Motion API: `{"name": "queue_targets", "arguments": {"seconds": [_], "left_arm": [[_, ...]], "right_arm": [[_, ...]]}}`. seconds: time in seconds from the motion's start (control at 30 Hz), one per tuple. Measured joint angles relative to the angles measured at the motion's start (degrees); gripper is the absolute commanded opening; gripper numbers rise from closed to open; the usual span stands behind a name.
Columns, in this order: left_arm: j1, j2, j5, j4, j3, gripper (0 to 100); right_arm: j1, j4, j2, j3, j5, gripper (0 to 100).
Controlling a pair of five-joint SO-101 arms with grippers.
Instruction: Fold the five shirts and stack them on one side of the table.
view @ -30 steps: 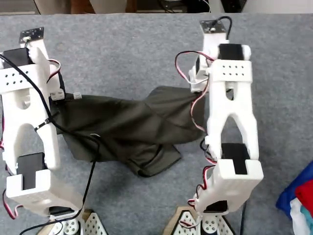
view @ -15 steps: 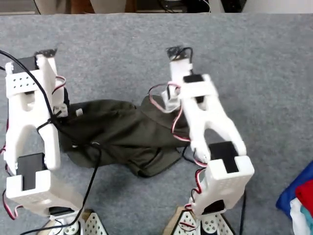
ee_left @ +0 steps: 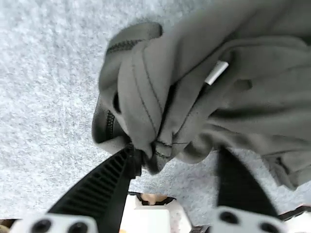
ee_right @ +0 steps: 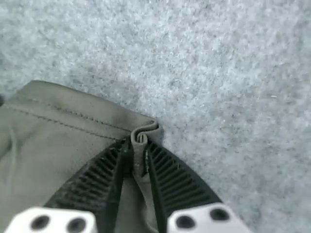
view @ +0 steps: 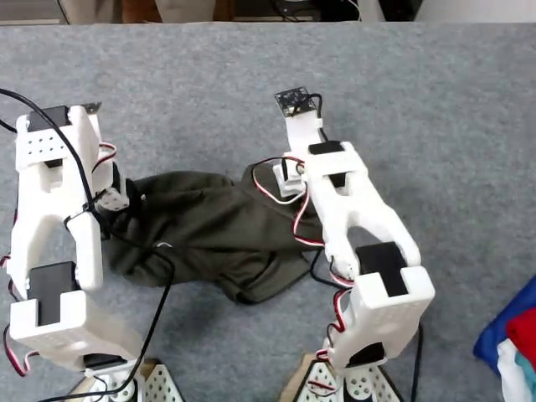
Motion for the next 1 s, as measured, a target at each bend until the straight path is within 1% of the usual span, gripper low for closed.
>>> {"name": "queue_targets", "arguments": {"seconds": [0.17,0.23,0.33,0.43,0.53,0.67,0.77,0.87,1.0], "left_arm": [[-0.26,0.0,1.41,0.0,-5.19,33],[-0.35,0.0,1.41,0.0,-5.8,33],[-0.53,0.0,1.41,0.0,-5.63,30],[-0.62,0.0,1.41,0.0,-3.69,25],[-2.11,0.0,1.23,-0.53,-1.67,19],[-5.63,0.0,1.41,-4.57,2.64,14],[-6.59,0.0,1.41,-6.42,6.33,12],[-6.59,0.0,1.49,-6.95,7.38,10],[-6.59,0.0,4.92,-7.56,7.82,10]], "right_arm": [[0.0,0.0,0.0,0.0,0.0,0.4],[0.0,0.0,0.0,0.0,0.18,0.4],[0.0,0.0,0.0,0.0,0.18,0.4],[0.0,0.0,0.0,0.0,0.18,0.4],[0.0,0.0,0.0,0.0,0.18,0.4],[0.0,0.0,0.0,0.0,0.18,0.4],[0.0,0.0,0.0,0.0,0.18,0.4],[0.0,0.0,0.0,0.0,0.18,0.4],[0.0,0.0,0.0,0.0,0.18,0.4]]}}
